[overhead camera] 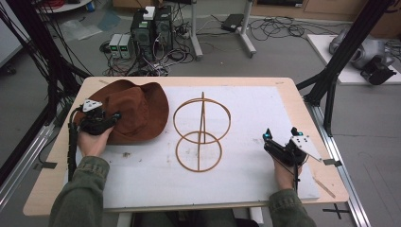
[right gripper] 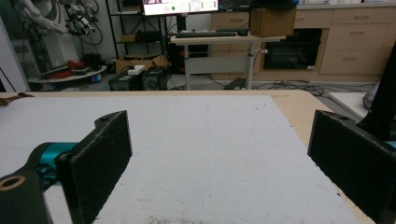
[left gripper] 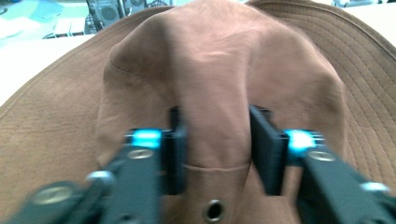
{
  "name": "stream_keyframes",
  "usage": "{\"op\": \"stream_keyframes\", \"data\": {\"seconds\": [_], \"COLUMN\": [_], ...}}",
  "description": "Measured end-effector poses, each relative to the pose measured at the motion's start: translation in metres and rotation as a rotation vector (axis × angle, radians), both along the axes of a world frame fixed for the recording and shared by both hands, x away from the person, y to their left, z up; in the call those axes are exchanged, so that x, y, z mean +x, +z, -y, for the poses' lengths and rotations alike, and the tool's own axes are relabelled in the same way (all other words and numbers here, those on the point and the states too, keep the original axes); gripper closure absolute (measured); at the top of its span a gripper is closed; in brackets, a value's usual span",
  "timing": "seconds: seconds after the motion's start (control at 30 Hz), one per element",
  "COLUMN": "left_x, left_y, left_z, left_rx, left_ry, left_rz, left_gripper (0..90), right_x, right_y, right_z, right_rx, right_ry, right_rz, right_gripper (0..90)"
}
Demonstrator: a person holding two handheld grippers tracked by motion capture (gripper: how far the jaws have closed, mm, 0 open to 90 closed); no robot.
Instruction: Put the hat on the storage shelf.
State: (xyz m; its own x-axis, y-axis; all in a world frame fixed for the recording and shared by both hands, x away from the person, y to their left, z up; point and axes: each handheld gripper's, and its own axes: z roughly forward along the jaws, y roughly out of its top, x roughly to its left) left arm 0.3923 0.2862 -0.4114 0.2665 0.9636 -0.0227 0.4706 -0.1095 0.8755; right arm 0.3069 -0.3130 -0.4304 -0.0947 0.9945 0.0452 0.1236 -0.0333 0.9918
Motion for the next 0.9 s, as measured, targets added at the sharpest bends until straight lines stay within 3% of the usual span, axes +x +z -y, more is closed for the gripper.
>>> {"op": "stream_keyframes", "data": {"seconds": [0.07,0.13,0.3,0.47,0.6,0.9], "left_x": [0.0001,-0.0004,-0.0016,-0.0020,-0.0031,-0.0084], "left_y": [-0.0006,-0.0002,0.0002,0.0017,0.0024,0.0058], "left_z": [0.0001,0.0002,-0.0004,-0.0034,-0.0022,0.0001], "left_rx": [0.001,0.009,0.043,0.001,0.019,0.011], "left_ry": [0.000,-0.003,-0.024,-0.004,-0.004,0.016], "left_rz": [-0.014,-0.017,-0.002,0.017,0.026,0.063], "left_gripper": [81.9,86.3,87.6,87.9,88.0,87.9], "right_x": [0.0000,0.0000,0.0009,0.0004,0.0006,0.0004], "right_y": [0.0001,0.0000,-0.0004,-0.0003,-0.0004,-0.0003], "right_z": [0.0001,0.0003,0.0001,0.0000,0.0006,0.0007], "right_rx": [0.004,0.004,-0.004,-0.001,-0.006,-0.003], "right_ry": [0.000,-0.001,0.001,0.002,0.003,0.003], "right_rz": [0.000,0.000,0.000,-0.004,-0.003,-0.004], "right_gripper": [5.5,5.5,5.5,5.5,5.5,5.5]}}
